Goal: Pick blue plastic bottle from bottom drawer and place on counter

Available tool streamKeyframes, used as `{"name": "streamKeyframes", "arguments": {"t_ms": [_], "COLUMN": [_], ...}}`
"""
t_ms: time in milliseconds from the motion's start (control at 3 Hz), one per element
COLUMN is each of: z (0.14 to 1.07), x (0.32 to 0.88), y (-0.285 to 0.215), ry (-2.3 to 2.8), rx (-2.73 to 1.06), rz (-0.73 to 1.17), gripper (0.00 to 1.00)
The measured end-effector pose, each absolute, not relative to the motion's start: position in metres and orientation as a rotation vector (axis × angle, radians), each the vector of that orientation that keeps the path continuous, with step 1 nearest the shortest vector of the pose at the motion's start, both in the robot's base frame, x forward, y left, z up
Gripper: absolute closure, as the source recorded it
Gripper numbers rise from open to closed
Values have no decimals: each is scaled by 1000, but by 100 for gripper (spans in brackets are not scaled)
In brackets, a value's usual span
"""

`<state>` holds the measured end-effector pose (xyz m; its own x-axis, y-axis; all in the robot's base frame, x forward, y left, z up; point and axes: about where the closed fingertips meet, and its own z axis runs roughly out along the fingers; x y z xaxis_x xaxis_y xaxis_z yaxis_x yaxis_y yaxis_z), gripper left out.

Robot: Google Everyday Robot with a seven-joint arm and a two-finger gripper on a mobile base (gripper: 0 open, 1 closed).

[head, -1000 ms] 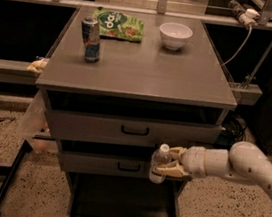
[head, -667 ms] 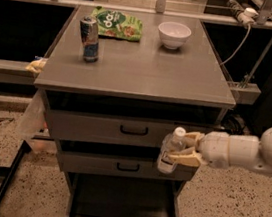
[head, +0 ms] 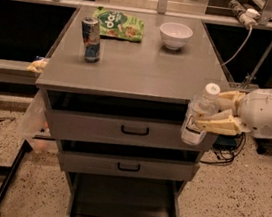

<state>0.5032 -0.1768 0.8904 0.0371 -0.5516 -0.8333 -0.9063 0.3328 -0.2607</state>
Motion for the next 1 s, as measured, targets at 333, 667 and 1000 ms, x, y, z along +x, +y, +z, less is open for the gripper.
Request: {"name": "streamKeyframes", "arguments": {"t_ms": [333, 667, 1000], "z": [896, 914, 942], "x": [511, 531, 549], "y": [-179, -191, -183], "ry": [1670, 1766, 1791], "rx": [-1273, -1228, -1209], "rz": [478, 519, 561], "gripper": [100, 100, 100]}}
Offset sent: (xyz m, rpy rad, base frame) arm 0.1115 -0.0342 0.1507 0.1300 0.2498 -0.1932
